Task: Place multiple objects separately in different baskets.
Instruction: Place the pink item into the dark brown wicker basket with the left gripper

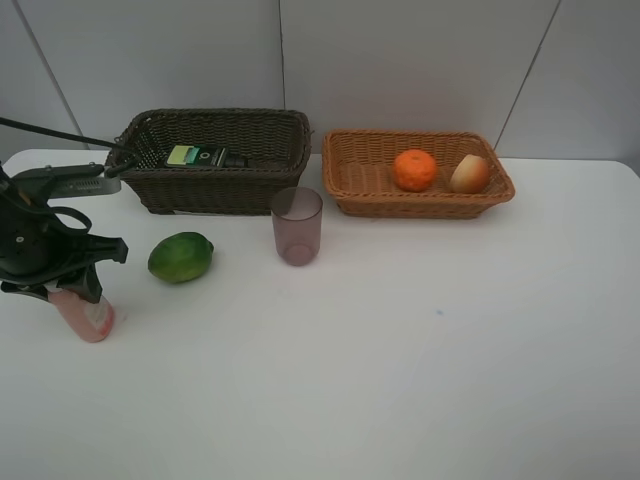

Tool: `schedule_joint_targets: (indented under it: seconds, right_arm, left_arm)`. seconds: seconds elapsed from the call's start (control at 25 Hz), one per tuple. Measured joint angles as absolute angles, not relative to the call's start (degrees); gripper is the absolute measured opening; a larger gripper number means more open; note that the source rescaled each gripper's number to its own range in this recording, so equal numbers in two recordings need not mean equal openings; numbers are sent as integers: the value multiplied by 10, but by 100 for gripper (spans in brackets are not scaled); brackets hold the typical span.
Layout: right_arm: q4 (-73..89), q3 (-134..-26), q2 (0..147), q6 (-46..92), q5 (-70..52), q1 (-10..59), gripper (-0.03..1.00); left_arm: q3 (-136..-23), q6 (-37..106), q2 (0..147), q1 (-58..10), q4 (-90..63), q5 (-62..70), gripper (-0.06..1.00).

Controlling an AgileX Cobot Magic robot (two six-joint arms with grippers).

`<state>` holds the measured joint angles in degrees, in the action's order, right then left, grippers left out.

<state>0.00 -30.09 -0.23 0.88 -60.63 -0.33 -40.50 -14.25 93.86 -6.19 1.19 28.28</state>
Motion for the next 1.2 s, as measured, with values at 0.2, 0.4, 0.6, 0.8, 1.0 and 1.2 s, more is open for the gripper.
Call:
schedule_joint_targets:
  seconds: [0.2,0.4,0.6,0.8,1.0,1.2]
  right_arm:
    - [0,-301,-2,9,-606,-3,97]
    - [0,-301,-2,9,-606,-3,97]
    - [0,-301,-2,9,-606,-3,97]
    - [0,-301,-2,9,-606,-3,97]
    - [0,-301,-2,9,-606,-3,97]
    - [0,-301,-2,9,-606,-3,97]
  left_arm:
    - [-405,-142,939,-62,12,283,40]
    - [-450,-142,924,-62,12,355,40]
    - [-515,-141,866,-62,11,419,40]
    - [-574,-140,825,-62,-4,453,40]
    - [-617,-128,823,-62,-40,450,40]
    - [-647,-114,823,-62,-59,396,40]
